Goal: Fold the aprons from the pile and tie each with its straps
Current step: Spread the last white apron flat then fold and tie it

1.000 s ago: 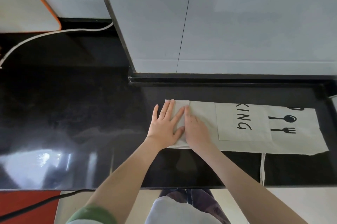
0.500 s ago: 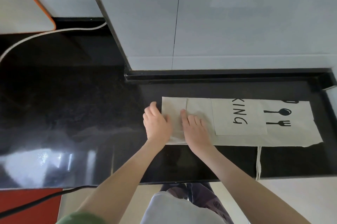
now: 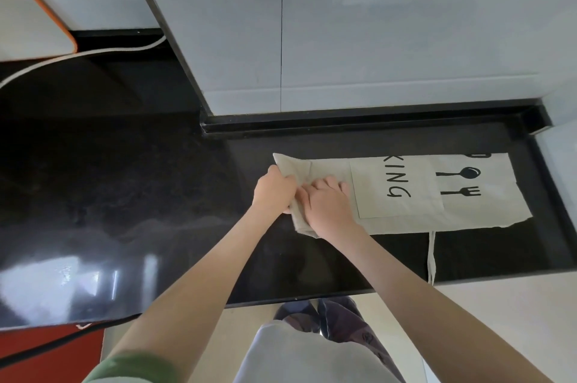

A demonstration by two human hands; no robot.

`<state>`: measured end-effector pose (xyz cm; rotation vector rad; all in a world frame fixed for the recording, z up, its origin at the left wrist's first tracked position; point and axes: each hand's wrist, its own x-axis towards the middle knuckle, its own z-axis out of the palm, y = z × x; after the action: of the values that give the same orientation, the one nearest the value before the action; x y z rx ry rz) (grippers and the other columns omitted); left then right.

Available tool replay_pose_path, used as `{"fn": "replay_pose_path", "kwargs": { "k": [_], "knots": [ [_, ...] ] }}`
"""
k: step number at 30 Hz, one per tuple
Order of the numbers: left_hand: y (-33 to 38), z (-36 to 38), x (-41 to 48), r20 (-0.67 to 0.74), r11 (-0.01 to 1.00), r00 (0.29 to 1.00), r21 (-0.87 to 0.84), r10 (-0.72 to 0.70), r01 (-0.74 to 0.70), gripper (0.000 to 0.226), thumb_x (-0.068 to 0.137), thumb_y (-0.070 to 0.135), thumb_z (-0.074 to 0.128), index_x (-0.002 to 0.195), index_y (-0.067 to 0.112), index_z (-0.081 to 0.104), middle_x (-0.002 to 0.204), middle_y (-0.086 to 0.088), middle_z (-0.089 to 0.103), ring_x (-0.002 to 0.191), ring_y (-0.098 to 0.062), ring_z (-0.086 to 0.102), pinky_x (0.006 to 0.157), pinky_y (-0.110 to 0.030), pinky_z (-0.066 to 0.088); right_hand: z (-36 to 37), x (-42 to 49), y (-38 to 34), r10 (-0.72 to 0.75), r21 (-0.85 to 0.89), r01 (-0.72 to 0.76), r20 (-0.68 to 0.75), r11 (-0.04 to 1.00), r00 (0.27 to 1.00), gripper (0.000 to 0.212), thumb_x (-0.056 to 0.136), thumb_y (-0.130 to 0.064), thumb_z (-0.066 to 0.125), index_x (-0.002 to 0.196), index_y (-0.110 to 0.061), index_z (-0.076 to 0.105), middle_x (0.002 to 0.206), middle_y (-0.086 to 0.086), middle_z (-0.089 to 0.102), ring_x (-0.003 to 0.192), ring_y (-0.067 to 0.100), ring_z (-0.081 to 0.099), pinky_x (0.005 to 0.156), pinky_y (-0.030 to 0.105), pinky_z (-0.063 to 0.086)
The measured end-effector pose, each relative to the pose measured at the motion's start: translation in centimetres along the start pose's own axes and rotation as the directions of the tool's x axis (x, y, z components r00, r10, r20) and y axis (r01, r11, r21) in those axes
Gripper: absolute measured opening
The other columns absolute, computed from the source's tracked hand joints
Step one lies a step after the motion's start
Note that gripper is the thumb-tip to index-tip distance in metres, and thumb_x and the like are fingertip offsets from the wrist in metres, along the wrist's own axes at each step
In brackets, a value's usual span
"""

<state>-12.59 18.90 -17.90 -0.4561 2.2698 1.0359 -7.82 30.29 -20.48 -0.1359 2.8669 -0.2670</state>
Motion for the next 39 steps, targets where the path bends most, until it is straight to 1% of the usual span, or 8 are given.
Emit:
{"fn": "replay_pose_path", "kwargs": {
  "k": [4,9,16,18,23,27,32,39],
  "knots": [
    [1.0,0.3,-0.6,-0.018,0.996,0.995,-0.009,0.094,-0.094,0.023,0.096,0.011,0.038,0.119,0.009,0.038,0.082,-0.005,0.052,0.067,-0.018,0.054,0.060,-0.033,0.052,0.4,-1.1,0.3,-0.167,0.068,0.176,-0.116,0.982,0.979,0.030,0.092,-0.030,0.063,0.111,-0.007,0.061,0.097,0.010,0.067,0.086,0.028,0.062,0.077,0.032,0.047],
    [2.3,1.2,-1.5,0.141,0.984,0.976,-0.088,0.167,-0.156,0.036,0.103,0.038,0.030,0.136,0.022,0.028,0.097,-0.004,0.058,0.080,-0.022,0.067,0.074,-0.038,0.060,-0.1,-1.4,0.9,0.136,0.792,-0.257,0.218,0.554,0.966,0.048,0.097,-0.061,0.019,0.093,-0.033,0.057,0.095,0.000,0.068,0.087,0.015,0.065,0.084,0.030,0.054],
    [1.9,3.4,-0.1,0.173,0.973,0.958,-0.065,0.231,-0.222,0.041,0.105,0.036,0.025,0.143,0.022,0.029,0.123,-0.010,0.054,0.082,-0.016,0.059,0.084,-0.034,0.054,-0.9,-2.2,4.2,0.245,0.840,-0.474,0.417,0.264,0.875,0.024,0.090,-0.035,0.060,0.112,-0.025,0.058,0.105,0.002,0.064,0.101,0.018,0.060,0.086,0.033,0.048],
    [1.3,3.8,0.6,0.009,0.963,0.963,0.003,0.269,-0.269,0.042,0.102,0.024,0.038,0.143,0.018,0.031,0.129,-0.014,0.051,0.085,-0.016,0.057,0.072,-0.029,0.051,-0.5,-2.0,4.9,0.297,0.837,-0.471,0.391,0.278,0.871,0.027,0.090,-0.021,0.052,0.116,-0.021,0.057,0.109,0.008,0.063,0.104,0.021,0.059,0.085,0.035,0.048],
    [-0.4,4.7,0.6,-0.072,0.869,0.892,0.269,0.447,-0.414,0.053,0.101,0.020,0.042,0.150,0.017,0.024,0.153,-0.006,0.027,0.138,-0.025,0.031,0.110,-0.039,0.032,-0.3,-1.6,5.7,0.361,0.804,-0.445,0.310,0.395,0.880,0.022,0.093,-0.015,0.052,0.114,-0.014,0.049,0.107,0.004,0.059,0.100,0.021,0.057,0.083,0.034,0.047],
    [-2.0,5.8,0.1,0.187,0.486,0.708,0.609,0.681,-0.627,0.056,0.102,0.028,0.035,0.153,0.020,0.014,0.161,-0.004,0.007,0.148,-0.023,0.006,0.121,-0.046,0.007,0.3,-1.4,5.5,0.368,0.727,-0.410,0.229,0.551,0.901,0.021,0.097,-0.017,0.052,0.114,-0.014,0.041,0.095,0.002,0.057,0.087,0.021,0.058,0.079,0.036,0.050],
    [-4.4,7.6,-0.4,0.425,0.306,0.599,0.578,0.679,-0.757,0.099,0.084,0.071,0.046,0.153,0.027,-0.010,0.160,0.000,-0.017,0.147,-0.022,-0.020,0.117,-0.044,-0.016,0.2,-1.2,6.3,0.373,0.710,-0.434,0.253,0.555,0.892,0.020,0.100,-0.012,0.040,0.120,-0.013,0.041,0.107,0.008,0.057,0.092,0.021,0.057,0.080,0.035,0.049],
    [-5.9,8.1,-0.1,0.453,0.107,0.567,0.709,0.688,-0.697,0.067,0.098,0.051,0.021,0.148,0.007,0.032,0.151,-0.012,0.038,0.140,-0.030,0.035,0.113,-0.051,0.025,-0.2,-0.6,7.9,0.264,0.651,-0.416,0.324,0.635,0.909,0.036,0.100,-0.021,0.042,0.136,-0.019,0.040,0.126,0.003,0.054,0.110,0.018,0.053,0.096,0.035,0.044]
  ]
}}
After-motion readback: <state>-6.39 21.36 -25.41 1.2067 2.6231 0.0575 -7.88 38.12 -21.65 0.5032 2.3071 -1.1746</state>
